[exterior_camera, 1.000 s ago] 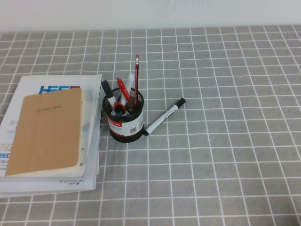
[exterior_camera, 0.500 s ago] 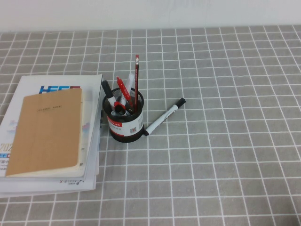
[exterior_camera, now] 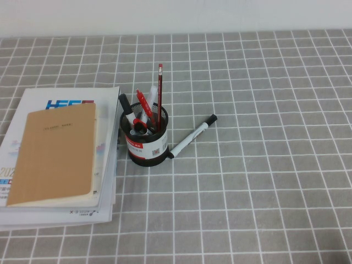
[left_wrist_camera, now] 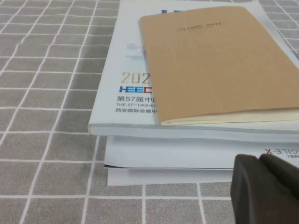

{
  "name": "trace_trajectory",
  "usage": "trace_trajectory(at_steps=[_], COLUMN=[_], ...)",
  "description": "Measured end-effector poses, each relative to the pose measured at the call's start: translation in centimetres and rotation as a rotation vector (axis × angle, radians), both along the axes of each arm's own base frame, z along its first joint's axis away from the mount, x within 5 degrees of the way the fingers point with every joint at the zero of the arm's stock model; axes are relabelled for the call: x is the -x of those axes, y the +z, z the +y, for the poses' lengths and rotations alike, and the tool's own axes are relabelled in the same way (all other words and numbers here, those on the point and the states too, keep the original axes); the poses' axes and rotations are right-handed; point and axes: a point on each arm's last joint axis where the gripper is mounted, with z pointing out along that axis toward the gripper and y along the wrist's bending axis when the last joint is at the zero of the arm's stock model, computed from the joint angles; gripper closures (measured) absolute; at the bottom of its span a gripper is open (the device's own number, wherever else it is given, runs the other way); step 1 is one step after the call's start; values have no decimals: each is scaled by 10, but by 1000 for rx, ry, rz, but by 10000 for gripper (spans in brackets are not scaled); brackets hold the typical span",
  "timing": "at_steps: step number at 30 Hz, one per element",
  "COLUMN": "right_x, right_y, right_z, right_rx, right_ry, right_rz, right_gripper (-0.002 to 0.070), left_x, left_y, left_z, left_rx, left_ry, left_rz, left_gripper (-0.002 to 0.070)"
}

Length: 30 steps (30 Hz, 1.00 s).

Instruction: Put the pen into the pen holder

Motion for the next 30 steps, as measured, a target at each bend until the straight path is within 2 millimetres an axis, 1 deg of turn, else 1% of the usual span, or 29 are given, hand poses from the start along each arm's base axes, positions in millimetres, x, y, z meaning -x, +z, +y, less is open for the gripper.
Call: trace_trajectory(at_steps=[7,26,28,30], right_x=[0,0,-1,-2], right_y=[0,0,2,8], right_z=[-2,-2,-3,-2], right_rx=[44,55,76,20], right_ry=[-3,-4,-7,-13], right_rz=[-1,-1,-24,-90], right_gripper=[689,689,689,689], left_x=[0,0,0,0], left_y=[0,0,0,0], left_z=[0,0,0,0], left_rx=[0,0,0,0], left_ry=[0,0,0,0], left_rz=[0,0,0,0], left_gripper=[680,680,680,680])
